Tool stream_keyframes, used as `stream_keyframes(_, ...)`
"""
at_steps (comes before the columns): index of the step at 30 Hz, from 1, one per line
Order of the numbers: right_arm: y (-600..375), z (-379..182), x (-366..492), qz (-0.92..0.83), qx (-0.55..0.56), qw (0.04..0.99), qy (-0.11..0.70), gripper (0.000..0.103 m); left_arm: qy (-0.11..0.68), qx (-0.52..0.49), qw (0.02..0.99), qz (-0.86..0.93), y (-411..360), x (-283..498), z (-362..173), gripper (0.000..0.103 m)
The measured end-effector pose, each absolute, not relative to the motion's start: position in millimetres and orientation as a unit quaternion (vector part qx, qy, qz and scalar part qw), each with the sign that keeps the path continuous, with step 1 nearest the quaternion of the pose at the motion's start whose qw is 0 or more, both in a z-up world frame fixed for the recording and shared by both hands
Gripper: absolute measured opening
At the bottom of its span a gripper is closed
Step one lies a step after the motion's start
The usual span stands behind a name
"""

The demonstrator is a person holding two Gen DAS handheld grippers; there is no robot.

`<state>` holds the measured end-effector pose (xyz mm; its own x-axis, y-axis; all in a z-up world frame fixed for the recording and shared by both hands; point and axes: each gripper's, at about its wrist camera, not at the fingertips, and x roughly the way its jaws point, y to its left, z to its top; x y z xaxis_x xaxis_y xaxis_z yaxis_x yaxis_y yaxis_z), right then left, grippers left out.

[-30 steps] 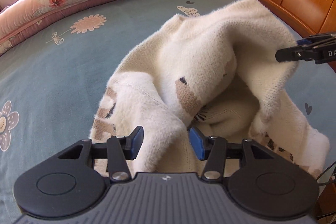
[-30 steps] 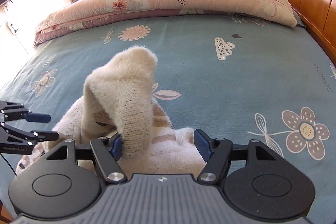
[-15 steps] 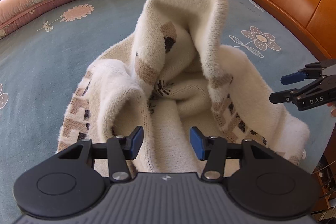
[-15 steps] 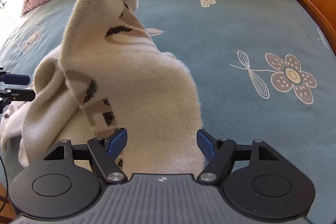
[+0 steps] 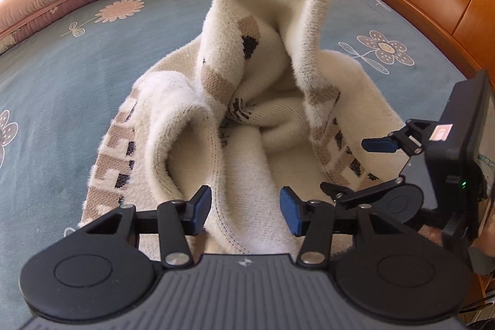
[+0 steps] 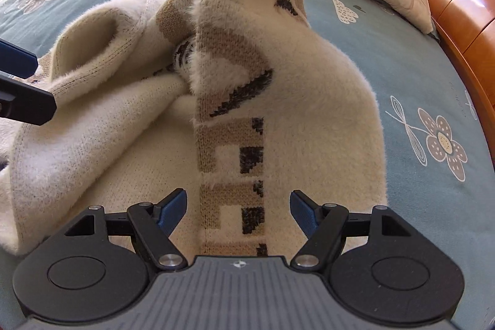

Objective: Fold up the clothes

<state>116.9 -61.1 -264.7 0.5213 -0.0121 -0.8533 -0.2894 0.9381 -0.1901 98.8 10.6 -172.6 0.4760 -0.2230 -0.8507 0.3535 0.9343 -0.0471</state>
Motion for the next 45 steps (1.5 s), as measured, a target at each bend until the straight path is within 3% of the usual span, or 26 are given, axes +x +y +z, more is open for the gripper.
stream_keyframes(7, -48.7, -276.9, 119.5, 0.027, -0.245, 0.856, 0.454, 0.081, 0.476, 0.057, 0.86, -0.171, 25.7, 97.8, -169.6, 0.05)
stream_keyframes(17, -109.1, -223.5, 133.2, -0.016, -0.243, 0.862, 0.444, 0.08, 0.476, 0.045, 0.86, -0.181, 37.9, 102.7, -164.9, 0.051)
stream_keyframes(18, -114.3, -220.0, 135.7, -0.005, -0.228, 0.864, 0.448, 0.076, 0.476, 0.045, 0.859, -0.183, 36.1, 103.5, -166.0, 0.051)
stream_keyframes(20, -116.5, -217.8, 137.2, 0.036, -0.199, 0.862, 0.464, 0.042, 0.476, 0.048, 0.859, -0.185, 30.8, 105.0, -168.7, 0.05)
stream_keyframes(23, -115.1, -223.0, 135.3, 0.113, -0.153, 0.846, 0.499, 0.012, 0.477, 0.053, 0.858, -0.183, 20.5, 106.2, -171.3, 0.05)
stream_keyframes(34, -162.8, -200.2, 147.9, 0.132, -0.128, 0.852, 0.491, 0.009, 0.494, 0.059, 0.845, -0.195, -30.8, 109.9, -167.2, 0.05)
stream_keyframes(45, -263.6, -174.3, 199.6, 0.035, -0.155, 0.879, 0.449, 0.009, 0.52, 0.068, 0.825, -0.211, -76.0, 115.5, -175.6, 0.05)
